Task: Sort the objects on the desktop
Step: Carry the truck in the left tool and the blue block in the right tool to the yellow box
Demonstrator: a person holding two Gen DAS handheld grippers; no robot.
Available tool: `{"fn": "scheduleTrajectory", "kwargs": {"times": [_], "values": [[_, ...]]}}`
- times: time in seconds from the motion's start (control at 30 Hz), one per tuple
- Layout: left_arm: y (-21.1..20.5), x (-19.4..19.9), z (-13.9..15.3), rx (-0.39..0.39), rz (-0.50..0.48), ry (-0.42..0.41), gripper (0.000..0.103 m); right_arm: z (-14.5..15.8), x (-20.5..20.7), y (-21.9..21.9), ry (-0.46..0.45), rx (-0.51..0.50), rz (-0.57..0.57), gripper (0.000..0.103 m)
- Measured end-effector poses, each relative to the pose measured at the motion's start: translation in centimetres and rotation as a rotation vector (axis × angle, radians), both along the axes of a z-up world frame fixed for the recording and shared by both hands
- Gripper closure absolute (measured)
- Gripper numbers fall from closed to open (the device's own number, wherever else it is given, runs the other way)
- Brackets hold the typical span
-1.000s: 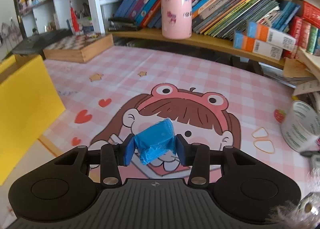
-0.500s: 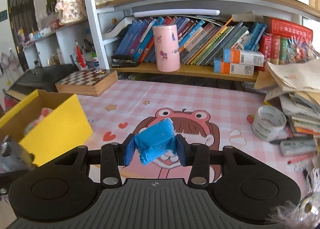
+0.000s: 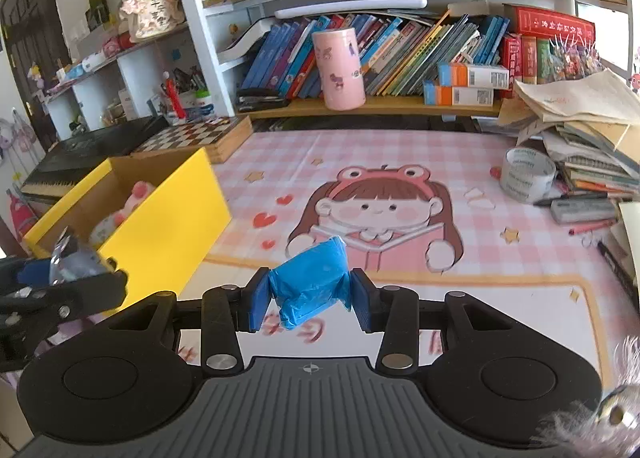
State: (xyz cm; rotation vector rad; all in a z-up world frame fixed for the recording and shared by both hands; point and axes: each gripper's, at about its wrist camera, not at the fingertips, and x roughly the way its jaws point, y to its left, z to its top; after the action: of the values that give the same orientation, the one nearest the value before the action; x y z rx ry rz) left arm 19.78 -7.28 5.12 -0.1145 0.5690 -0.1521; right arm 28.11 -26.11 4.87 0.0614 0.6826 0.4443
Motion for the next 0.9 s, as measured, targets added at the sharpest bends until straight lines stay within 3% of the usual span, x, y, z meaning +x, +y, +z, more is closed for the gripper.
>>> {"fn": "scheduleTrajectory", "kwargs": {"times": [0.4,0.9], "values": [[4.0,-4.8,-0.9,-0.004,-0.061,0.031,0.04,-0.6,-7.2,4.5,-0.003,-0.074,-0.008,0.064],[9.2,-11.4,-2.3,0.002,-0.107,0.084,0.04,-2.8,-15.5,10.0,0.084,-0.095,-0.038,0.064]]}}
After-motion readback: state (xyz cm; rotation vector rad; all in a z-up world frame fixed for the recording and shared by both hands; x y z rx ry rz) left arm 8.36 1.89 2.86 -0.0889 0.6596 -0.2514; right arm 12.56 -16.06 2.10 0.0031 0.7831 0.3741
